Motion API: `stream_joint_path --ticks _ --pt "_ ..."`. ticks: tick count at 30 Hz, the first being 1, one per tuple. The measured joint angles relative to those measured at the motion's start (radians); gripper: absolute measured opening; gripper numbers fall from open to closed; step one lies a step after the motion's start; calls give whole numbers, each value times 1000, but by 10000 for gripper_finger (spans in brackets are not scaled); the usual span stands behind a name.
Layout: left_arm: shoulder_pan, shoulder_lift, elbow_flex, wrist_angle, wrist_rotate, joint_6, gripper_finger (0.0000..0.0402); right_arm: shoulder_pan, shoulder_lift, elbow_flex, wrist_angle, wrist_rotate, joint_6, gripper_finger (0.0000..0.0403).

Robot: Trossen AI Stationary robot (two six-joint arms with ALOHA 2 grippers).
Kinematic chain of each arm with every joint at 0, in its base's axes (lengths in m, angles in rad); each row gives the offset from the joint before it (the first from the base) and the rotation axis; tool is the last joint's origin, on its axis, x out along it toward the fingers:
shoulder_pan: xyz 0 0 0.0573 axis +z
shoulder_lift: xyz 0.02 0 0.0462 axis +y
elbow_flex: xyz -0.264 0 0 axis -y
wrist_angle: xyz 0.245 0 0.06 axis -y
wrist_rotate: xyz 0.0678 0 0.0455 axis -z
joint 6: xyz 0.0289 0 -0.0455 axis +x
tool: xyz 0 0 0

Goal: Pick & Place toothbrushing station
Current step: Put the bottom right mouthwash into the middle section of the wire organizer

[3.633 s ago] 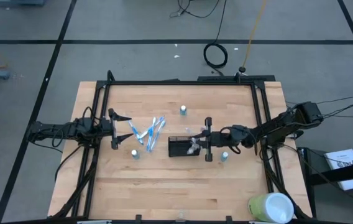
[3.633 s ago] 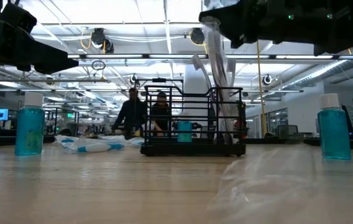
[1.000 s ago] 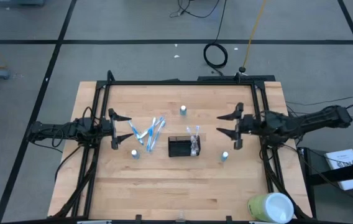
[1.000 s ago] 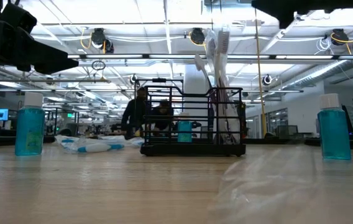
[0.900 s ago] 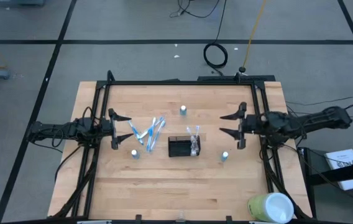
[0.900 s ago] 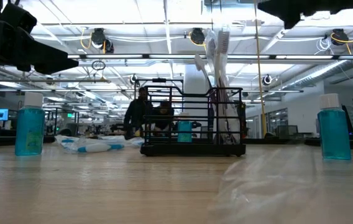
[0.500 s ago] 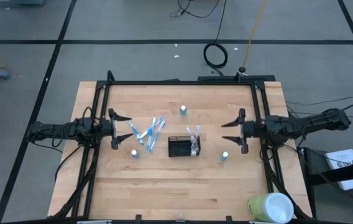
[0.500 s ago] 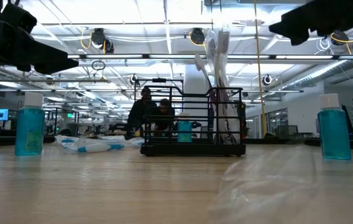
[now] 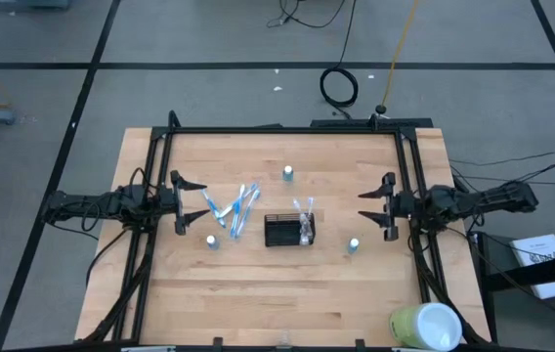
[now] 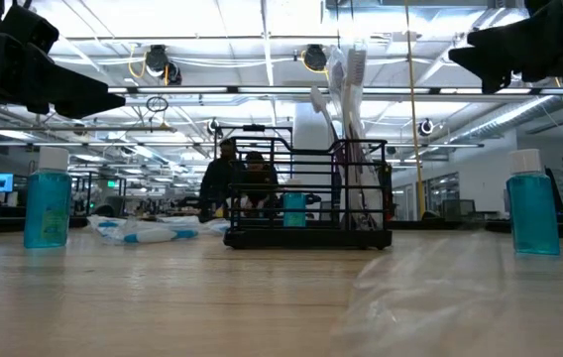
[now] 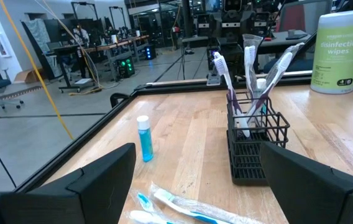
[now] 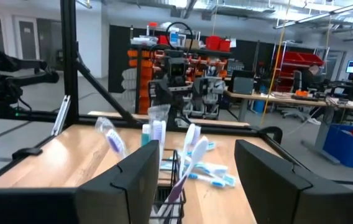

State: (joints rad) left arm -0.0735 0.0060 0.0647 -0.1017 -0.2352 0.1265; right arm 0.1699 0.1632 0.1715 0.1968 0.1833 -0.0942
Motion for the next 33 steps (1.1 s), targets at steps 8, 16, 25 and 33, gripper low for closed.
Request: stream_joint_path --ticks 8,16,25,33 --pt "0 0 0 0 0 0 351 0 -130 0 -133 -1 3 199" --pt "0 0 0 0 0 0 351 0 -161 0 -201 -4 33 205" --pt "0 0 0 0 0 0 351 0 -161 -143 20 -81 28 201" --pt "0 0 0 -1 -1 0 351 0 -155 -153 11 -110 41 199"
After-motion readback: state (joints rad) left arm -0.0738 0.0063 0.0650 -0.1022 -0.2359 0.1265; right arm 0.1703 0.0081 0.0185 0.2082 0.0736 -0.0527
